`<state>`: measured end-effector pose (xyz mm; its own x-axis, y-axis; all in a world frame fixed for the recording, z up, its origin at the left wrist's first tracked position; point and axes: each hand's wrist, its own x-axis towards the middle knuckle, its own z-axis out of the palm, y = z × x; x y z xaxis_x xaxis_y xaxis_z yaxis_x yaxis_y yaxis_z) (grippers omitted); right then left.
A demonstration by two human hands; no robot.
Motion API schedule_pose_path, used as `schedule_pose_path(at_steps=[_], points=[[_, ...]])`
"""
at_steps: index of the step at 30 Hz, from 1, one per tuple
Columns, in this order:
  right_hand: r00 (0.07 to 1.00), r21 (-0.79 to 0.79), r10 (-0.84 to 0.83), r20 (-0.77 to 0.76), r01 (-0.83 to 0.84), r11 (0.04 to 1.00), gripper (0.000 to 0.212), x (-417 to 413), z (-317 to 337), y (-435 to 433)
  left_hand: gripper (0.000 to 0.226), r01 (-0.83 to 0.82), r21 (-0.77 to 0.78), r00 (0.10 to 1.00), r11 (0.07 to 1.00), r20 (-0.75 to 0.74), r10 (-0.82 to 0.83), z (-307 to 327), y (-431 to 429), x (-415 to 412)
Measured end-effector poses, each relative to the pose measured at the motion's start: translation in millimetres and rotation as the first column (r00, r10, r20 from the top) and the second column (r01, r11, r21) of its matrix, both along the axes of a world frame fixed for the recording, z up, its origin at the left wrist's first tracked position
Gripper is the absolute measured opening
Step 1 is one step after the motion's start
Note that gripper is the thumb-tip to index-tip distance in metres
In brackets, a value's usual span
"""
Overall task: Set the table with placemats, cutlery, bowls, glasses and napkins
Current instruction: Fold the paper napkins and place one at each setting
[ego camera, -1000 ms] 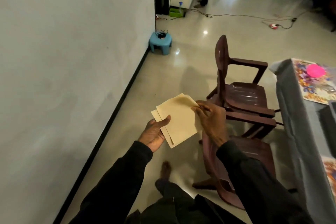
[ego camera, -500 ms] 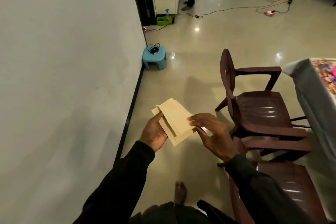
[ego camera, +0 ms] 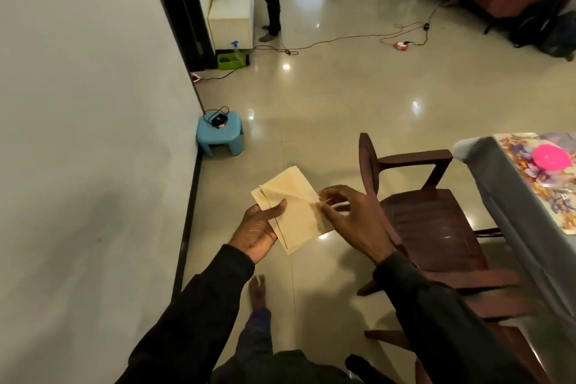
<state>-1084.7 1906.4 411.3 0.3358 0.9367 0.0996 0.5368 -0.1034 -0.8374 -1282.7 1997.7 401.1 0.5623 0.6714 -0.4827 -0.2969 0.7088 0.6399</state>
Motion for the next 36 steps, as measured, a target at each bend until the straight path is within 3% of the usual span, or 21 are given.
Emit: schedule_pose_path(at_steps=[3, 7, 12, 22, 28, 36], points=[[0.998, -0.175, -0.010, -0.061, -0.001, 0.985, 0.026, 13.2, 0.2, 71.4, 0.038, 0.066, -0.030, 0.998, 0.997, 0.016, -0.065, -0.5, 65.9, 16.2], [0.995, -0.297, -0.007, -0.098, -0.022, 0.955, 0.023, 31.7, 0.0, 156.1, 0.035, 0.136, -0.068, 0.991, 0.988, -0.007, -0.137, -1.3, 153.4, 38.9], [0.997, -0.295, -0.054, -0.048, 0.037, 0.955, 0.009, 63.6, 6.8, 238.0, 0.037, 0.188, -0.105, 0.980, 0.976, -0.038, -0.193, -2.7, 252.4, 72.6], [0.986, -0.351, -0.158, -0.047, 0.132, 0.927, 0.012, 163.6, -1.3, 375.5, 0.038, 0.275, -0.076, 0.953, 0.958, -0.113, -0.282, -15.3, 403.9, 190.6], [0.975, -0.378, -0.201, -0.094, 0.152, 0.913, 0.012, 266.2, -11.1, 438.3, 0.042, 0.321, -0.073, 0.927, 0.944, -0.179, -0.329, -20.9, 483.8, 302.7], [0.933, -0.386, -0.352, -0.069, 0.300, 0.872, 0.009, 407.6, -1.6, 483.4, 0.043, 0.469, -0.079, 0.860, 0.879, -0.183, -0.476, -17.3, 550.9, 463.3]])
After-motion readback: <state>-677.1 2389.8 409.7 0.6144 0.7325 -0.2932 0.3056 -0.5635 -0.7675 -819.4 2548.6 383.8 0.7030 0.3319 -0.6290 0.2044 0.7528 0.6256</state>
